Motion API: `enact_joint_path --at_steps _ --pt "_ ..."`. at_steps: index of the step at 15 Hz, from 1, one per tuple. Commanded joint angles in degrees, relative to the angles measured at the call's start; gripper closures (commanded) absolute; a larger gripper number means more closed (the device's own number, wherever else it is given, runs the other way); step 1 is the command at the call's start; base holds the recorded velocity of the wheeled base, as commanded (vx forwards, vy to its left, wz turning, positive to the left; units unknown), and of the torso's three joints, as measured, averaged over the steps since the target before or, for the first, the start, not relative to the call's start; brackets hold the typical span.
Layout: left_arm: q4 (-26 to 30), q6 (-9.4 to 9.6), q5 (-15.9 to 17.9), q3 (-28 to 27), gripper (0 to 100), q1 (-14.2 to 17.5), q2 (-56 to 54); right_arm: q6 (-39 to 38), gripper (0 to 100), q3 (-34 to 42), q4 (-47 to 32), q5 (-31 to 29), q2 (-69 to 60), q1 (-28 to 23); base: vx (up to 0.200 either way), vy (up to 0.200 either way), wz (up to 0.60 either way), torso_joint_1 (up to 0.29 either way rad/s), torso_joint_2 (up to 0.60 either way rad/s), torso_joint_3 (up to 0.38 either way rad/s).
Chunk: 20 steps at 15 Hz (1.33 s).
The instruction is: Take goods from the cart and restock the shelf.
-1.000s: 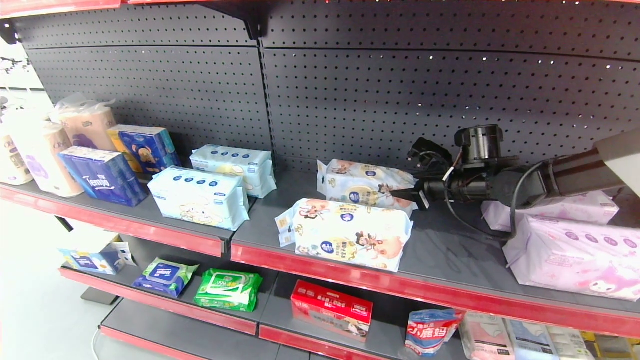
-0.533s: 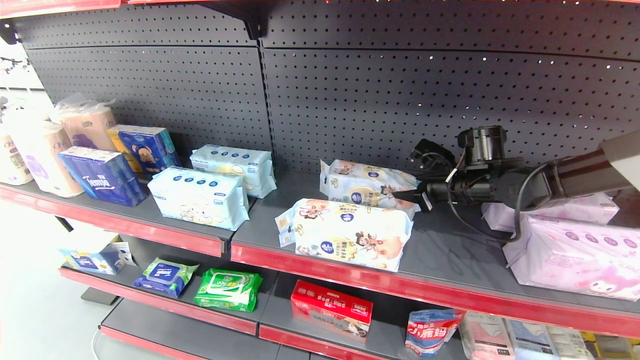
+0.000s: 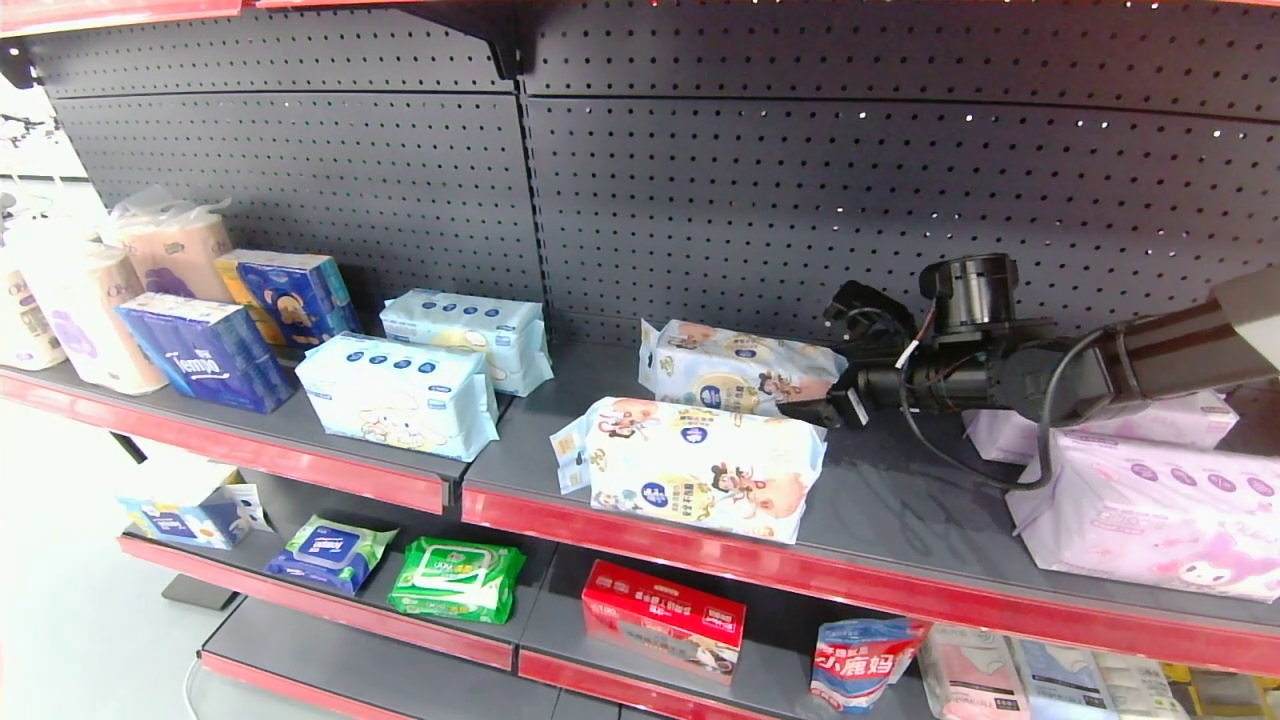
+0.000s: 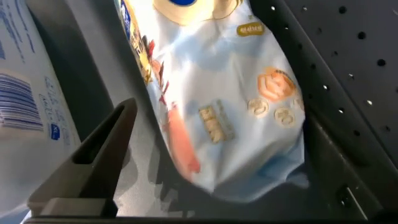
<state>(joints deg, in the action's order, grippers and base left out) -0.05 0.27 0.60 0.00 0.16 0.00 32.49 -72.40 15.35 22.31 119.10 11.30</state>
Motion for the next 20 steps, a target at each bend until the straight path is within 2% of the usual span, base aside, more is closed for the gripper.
enact_joint_path --at_steps 1,4,12,16,20 --pt "0.0 0.00 0.0 0.0 0 0.0 0.0 -0.3 0 1.1 -0.1 -0.1 -1.5 -0.8 0.000 0.000 0.00 0.000 0.00 0.000" --pt "0.0 0.00 0.0 0.0 0 0.0 0.0 -1.1 0 1.3 -0.1 0.0 -3.9 -1.5 0.000 0.000 0.00 0.000 0.00 0.000" --pt "0.0 0.00 0.0 0.0 0 0.0 0.0 -3.7 0 7.6 0.0 0.0 -10.4 -3.7 0.000 0.000 0.00 0.000 0.00 0.000" --pt "0.0 0.00 0.0 0.0 0 0.0 0.0 -7.5 0 8.5 -0.1 -0.3 -12.1 -4.7 0.000 0.000 0.00 0.000 0.00 0.000" --pt "0.0 0.00 0.0 0.0 0 0.0 0.0 -15.8 0 11.1 0.0 -5.8 -15.1 -4.7 0.000 0.000 0.00 0.000 0.00 0.000"
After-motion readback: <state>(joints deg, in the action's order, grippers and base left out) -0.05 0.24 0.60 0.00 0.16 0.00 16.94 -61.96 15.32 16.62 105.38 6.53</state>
